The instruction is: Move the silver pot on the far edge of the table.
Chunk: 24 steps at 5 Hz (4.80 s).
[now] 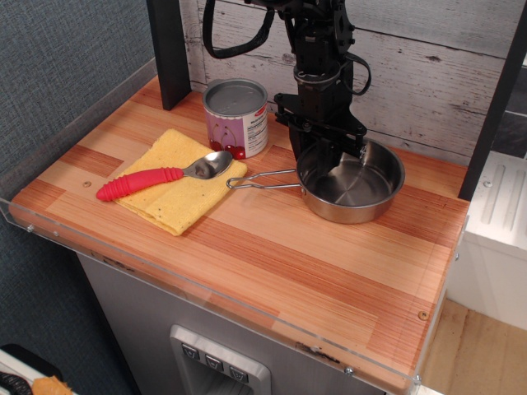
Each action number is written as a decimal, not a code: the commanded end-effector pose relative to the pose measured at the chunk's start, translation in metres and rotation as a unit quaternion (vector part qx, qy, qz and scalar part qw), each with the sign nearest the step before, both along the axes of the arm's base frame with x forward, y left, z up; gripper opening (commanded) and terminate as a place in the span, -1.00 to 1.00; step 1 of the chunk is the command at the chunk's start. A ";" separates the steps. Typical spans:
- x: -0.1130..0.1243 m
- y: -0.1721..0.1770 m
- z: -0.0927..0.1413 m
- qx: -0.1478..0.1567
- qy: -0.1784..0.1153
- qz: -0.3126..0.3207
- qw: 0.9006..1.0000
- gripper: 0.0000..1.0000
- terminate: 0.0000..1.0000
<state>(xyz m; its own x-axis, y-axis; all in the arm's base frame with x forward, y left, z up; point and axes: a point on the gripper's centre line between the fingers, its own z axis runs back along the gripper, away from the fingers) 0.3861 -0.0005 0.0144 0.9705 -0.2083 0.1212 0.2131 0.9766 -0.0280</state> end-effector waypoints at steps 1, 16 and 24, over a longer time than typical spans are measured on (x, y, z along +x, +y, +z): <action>0.003 -0.002 0.031 0.010 -0.010 0.040 0.999 -1.00 -1.00; -0.144 -0.028 0.013 0.026 0.070 0.845 0.529 1.00 -1.00; -0.089 -0.090 0.104 0.070 -0.013 0.329 0.942 1.00 -1.00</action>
<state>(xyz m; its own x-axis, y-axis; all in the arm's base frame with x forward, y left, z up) 0.3018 -0.0688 0.1098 0.9087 0.3958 0.1328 -0.4120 0.9014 0.1330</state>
